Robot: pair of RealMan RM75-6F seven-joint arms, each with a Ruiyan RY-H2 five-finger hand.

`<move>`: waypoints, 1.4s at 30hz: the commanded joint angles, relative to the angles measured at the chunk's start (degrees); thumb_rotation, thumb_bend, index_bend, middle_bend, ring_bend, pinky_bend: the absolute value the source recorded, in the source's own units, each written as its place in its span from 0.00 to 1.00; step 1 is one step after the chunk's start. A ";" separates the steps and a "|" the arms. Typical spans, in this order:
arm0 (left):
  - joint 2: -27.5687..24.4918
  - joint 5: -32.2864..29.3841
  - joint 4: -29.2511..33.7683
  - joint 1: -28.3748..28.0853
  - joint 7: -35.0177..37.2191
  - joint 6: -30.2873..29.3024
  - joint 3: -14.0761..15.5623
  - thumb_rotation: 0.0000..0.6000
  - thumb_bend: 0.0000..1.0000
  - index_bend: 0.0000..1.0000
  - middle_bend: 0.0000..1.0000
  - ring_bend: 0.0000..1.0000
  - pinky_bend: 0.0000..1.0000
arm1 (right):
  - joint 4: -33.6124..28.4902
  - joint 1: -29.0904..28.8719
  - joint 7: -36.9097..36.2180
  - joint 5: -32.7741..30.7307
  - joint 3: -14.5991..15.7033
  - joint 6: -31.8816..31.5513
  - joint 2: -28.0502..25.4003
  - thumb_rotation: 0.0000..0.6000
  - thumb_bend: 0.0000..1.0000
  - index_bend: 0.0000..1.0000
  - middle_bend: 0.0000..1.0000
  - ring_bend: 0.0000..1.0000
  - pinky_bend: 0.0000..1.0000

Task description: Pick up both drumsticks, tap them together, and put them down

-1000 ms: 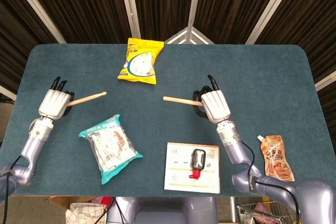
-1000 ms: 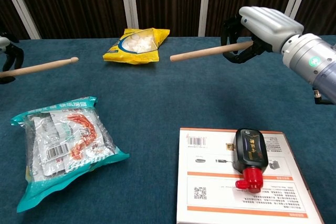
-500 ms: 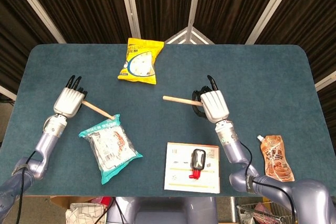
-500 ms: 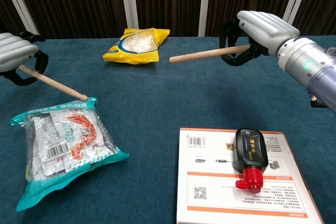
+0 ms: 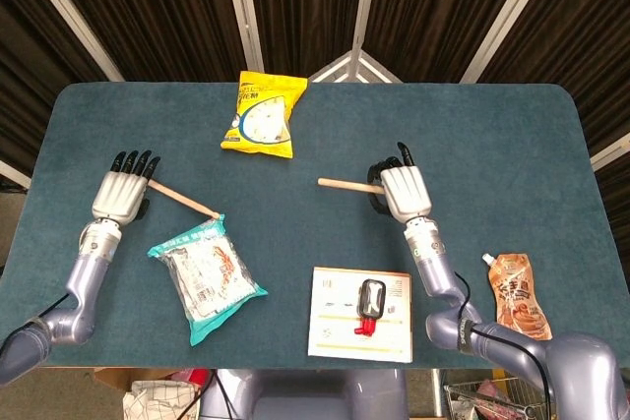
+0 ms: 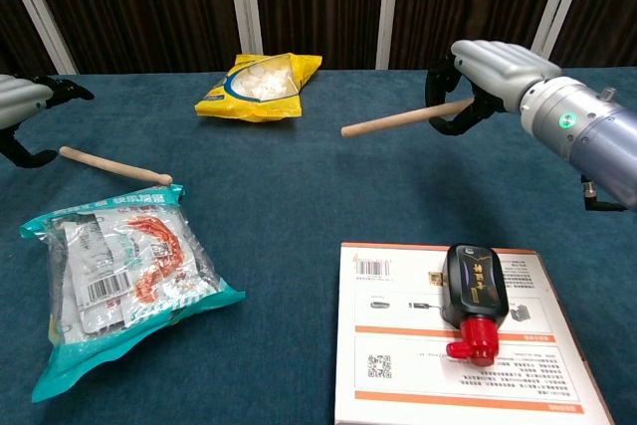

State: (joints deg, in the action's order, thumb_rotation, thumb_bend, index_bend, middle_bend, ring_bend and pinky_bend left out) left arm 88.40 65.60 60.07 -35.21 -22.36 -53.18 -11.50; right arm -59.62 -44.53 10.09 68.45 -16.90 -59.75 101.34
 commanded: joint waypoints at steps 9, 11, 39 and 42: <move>-18.50 -5.01 27.85 8.01 2.79 -5.85 -2.74 1.00 0.35 0.00 0.00 0.00 0.00 | -9.98 2.75 14.36 -14.53 -2.06 3.35 -5.80 1.00 0.24 0.00 0.05 0.06 0.00; -21.15 -1.81 31.68 9.93 5.46 -8.44 -2.05 1.00 0.35 0.00 0.00 0.00 0.00 | -15.00 3.69 15.96 -16.69 -2.99 1.65 -8.12 1.00 0.24 0.00 0.05 0.06 0.00; -32.18 6.19 52.35 36.35 3.25 -39.43 12.03 1.00 0.30 0.00 0.00 0.00 0.00 | -41.52 31.50 4.75 17.03 17.37 -33.07 -26.98 1.00 0.24 0.00 0.04 0.04 0.00; -33.25 7.99 52.43 37.38 5.86 -39.39 13.14 1.00 0.30 0.00 0.00 0.00 0.00 | -43.35 33.70 5.50 19.65 19.53 -34.90 -29.13 1.00 0.23 0.00 0.04 0.04 0.00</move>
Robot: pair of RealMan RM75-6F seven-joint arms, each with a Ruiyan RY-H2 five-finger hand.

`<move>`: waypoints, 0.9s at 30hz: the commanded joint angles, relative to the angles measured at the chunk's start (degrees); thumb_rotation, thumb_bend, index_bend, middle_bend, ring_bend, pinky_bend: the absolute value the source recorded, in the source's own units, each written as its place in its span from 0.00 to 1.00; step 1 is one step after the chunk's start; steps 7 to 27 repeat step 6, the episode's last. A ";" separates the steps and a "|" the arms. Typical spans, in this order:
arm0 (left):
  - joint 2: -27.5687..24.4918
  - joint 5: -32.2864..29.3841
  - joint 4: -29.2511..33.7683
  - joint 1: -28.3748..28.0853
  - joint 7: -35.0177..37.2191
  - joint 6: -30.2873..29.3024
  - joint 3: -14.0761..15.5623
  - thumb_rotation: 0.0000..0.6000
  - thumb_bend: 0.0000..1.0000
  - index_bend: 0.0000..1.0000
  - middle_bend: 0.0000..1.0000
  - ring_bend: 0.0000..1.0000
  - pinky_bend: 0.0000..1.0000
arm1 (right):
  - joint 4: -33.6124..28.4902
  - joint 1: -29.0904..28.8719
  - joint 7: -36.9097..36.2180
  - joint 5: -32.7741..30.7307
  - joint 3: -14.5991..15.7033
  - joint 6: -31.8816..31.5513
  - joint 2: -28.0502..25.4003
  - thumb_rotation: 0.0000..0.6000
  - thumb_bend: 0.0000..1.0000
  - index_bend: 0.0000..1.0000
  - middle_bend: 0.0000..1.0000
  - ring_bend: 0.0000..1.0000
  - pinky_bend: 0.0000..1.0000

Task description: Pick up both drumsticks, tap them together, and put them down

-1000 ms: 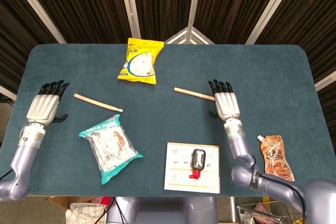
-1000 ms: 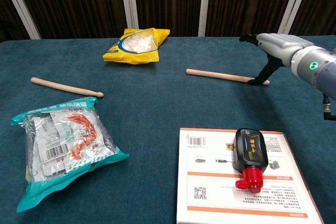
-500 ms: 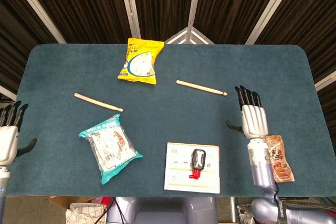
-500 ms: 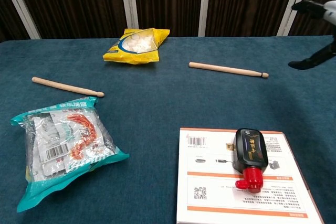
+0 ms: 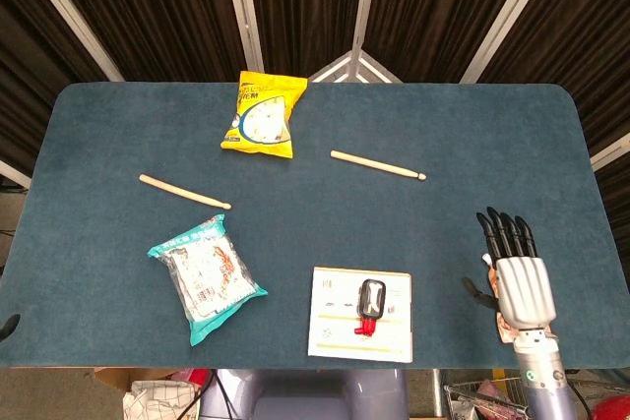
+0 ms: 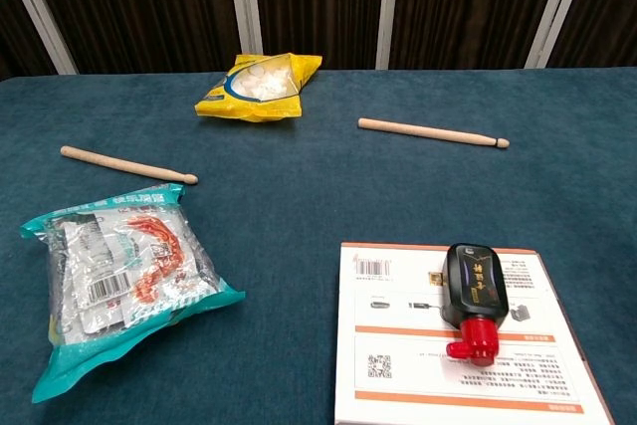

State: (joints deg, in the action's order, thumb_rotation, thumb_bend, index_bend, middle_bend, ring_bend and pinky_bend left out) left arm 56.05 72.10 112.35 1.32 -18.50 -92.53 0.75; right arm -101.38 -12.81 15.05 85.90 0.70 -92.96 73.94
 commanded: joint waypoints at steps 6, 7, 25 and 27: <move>-1.35 5.68 -2.65 1.84 7.11 -0.90 1.47 1.00 0.30 0.00 0.00 0.00 0.00 | -2.19 5.60 2.34 6.14 4.32 -5.31 -2.69 1.00 0.23 0.00 0.03 0.04 0.00; -1.35 5.68 -2.65 1.84 7.11 -0.90 1.47 1.00 0.30 0.00 0.00 0.00 0.00 | -2.19 5.60 2.34 6.14 4.32 -5.31 -2.69 1.00 0.23 0.00 0.03 0.04 0.00; -1.35 5.68 -2.65 1.84 7.11 -0.90 1.47 1.00 0.30 0.00 0.00 0.00 0.00 | -2.19 5.60 2.34 6.14 4.32 -5.31 -2.69 1.00 0.23 0.00 0.03 0.04 0.00; -1.35 5.68 -2.65 1.84 7.11 -0.90 1.47 1.00 0.30 0.00 0.00 0.00 0.00 | -2.19 5.60 2.34 6.14 4.32 -5.31 -2.69 1.00 0.23 0.00 0.03 0.04 0.00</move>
